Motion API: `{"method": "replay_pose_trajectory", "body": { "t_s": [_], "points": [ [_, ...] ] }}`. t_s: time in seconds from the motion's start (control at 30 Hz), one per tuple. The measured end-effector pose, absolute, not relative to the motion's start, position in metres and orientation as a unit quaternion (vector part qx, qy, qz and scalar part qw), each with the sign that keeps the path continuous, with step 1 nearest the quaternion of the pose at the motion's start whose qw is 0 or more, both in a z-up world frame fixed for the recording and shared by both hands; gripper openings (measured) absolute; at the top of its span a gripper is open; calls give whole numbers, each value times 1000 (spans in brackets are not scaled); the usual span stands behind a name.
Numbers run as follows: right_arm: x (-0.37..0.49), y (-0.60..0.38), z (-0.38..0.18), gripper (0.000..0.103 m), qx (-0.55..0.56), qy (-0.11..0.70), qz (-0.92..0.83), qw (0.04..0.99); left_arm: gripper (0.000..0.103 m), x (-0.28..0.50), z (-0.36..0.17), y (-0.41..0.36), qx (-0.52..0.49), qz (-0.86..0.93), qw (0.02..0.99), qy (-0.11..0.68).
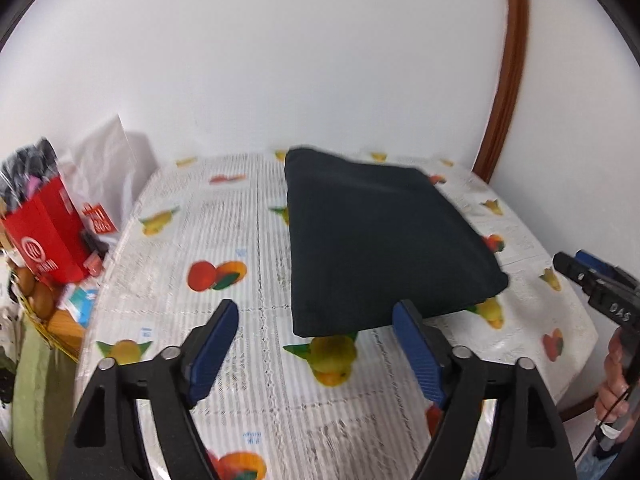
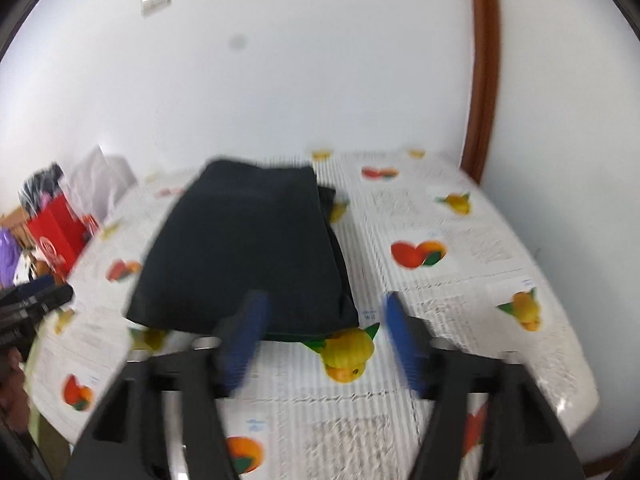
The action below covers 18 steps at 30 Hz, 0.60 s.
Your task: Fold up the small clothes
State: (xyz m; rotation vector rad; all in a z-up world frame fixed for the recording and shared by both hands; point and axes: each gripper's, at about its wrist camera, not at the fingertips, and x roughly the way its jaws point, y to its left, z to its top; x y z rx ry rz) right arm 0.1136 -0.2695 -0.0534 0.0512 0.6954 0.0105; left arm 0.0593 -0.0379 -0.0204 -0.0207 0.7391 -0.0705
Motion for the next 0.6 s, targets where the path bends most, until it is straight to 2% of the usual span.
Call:
{"method": "replay_pose_trajectory", "body": {
  "t_s": [0.1,0.23,0.27,0.3,0.37,0.6],
  "points": [
    [81,-257,-22,85,13,316,0,949,89,30,3,-44,-5,-29,940,339],
    [50,-248,6,88,13,304,4,953,99,-4,29,-50,10,-15,950,312],
    [42,-246,12,92,12,301,3,954,101,-14,34,-52,15,-16,951,308],
    [33,-245,17,98,10,300,-1,954,102,-21,38,-52,17,-16,952,306],
    [20,-242,24,102,8,294,-12,956,102,-31,44,-52,17,-10,953,303],
    [-15,-247,25,103,23,300,-21,953,103,-62,51,-52,4,-14,955,296]
  ]
}}
